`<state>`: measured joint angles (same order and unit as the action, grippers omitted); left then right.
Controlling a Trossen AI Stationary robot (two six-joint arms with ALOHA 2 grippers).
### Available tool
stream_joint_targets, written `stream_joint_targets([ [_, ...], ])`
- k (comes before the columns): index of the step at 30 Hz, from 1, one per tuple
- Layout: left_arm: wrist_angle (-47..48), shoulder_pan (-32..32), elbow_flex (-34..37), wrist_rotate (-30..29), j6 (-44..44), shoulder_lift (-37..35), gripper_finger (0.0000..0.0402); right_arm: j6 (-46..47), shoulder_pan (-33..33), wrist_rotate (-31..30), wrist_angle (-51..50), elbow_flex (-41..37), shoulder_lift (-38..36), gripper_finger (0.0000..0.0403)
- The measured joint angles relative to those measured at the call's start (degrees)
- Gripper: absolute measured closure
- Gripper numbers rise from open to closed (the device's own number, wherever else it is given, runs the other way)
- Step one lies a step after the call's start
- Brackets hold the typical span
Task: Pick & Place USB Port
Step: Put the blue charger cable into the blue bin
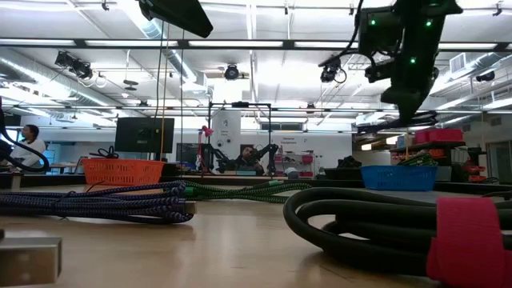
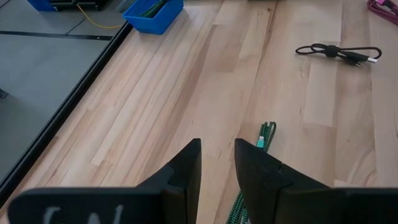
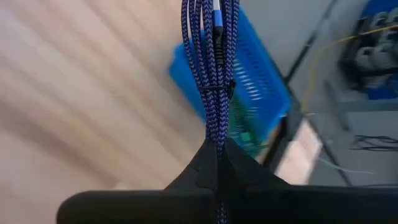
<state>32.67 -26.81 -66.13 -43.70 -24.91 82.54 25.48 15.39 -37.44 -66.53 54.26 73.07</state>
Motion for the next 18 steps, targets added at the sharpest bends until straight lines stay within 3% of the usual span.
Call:
stream_joint_targets([
  [5, 0.0, 0.02, 0.0, 0.0, 0.0, 0.0, 0.0301, -7.86, 6.55, -3.09, 2.62, 0.0, 0.23, 0.0403],
  [18, 0.22, 0.0, 0.0, -0.13, 0.0, 0.0, 0.0301, -23.04, 19.84, -2.18, 8.12, 0.0, 3.9, 0.0403],
])
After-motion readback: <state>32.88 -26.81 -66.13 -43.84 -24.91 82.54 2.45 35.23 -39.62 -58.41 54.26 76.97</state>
